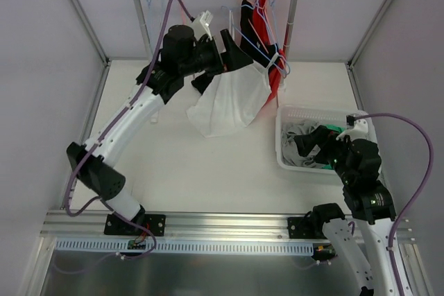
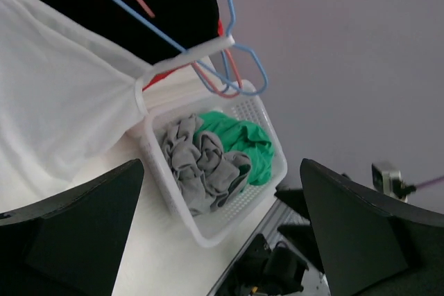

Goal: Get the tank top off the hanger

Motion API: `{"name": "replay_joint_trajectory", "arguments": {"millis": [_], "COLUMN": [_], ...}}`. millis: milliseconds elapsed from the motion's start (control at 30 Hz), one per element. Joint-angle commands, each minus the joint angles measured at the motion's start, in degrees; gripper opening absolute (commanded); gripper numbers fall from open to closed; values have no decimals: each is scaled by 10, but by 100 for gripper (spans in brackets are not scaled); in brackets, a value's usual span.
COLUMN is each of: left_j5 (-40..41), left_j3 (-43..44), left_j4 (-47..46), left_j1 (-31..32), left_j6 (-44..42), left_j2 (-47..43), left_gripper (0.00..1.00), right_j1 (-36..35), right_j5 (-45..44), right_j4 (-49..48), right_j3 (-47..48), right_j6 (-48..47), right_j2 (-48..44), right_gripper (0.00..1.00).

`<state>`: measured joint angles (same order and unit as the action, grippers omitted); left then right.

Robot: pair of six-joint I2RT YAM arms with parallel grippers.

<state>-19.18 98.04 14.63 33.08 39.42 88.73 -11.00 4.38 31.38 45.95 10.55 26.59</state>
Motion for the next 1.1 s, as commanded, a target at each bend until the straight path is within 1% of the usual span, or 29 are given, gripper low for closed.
{"name": "replay_joint_trajectory", "arguments": {"millis": [0,100,167,200,233,300,333,367,400,433,500,567,667,767,800,867,900,1000,1033,1067], "left_j5": [12,10,11,10,12,15,14,13,11,8,5,0,-2,5,7,9,7,5,6,7], "left_j3": [100,185,241,257,271,307,315,327,332,334,334,334,336,341,342,348,349,344,342,336], "left_j4": [-80,-90,-94,-97,-101,-107,-115,-120,-125,-140,-160,-189,-217,-225,-227,-230,-230,-230,-231,-231], "left_j1": [4,6,8,8,8,9,9,9,9,10,13,15,19,22,21,22,21,21,22,22], "left_j6": [34,38,43,45,46,52,57,65,71,74,82,86,95,97,98,102,103,106,106,105], "left_j2": [63,161,194,208,236,260,281,290,305,310,321,328,341,350,355,361,364,362,360,357], "left_gripper": [99,97,94,92,87,84,78,75,72,66,63,61,61,59,55,50,43,36,27,25], "right_j1": [2,2,2,2,2,2,2,2,2,2,2,2,2,2,2,2,2,2,2,2], "right_j5": [54,78,87,91,92,97,99,101,103,105,112,118,128,132,133,134,135,136,136,135], "right_j4": [-2,4,14,17,23,28,32,34,37,38,40,43,46,47,48,50,53,57,57,57], "right_j3": [-37,-54,-58,-58,-57,-55,-56,-55,-55,-56,-58,-61,-67,-73,-76,-78,-78,-78,-78,-79], "right_j6": [30,33,29,27,26,20,19,17,14,13,10,5,4,1,-2,-3,-3,-8,-8,-10], "right_j2": [-31,-53,-63,-65,-68,-78,-80,-85,-87,-91,-93,-94,-95,-98,-101,-102,-102,-105,-106,-107], "right_gripper": [99,99,99,99,99,100,99,99,99,99,99,99,100,99,100,99,100,99,99,100]}}
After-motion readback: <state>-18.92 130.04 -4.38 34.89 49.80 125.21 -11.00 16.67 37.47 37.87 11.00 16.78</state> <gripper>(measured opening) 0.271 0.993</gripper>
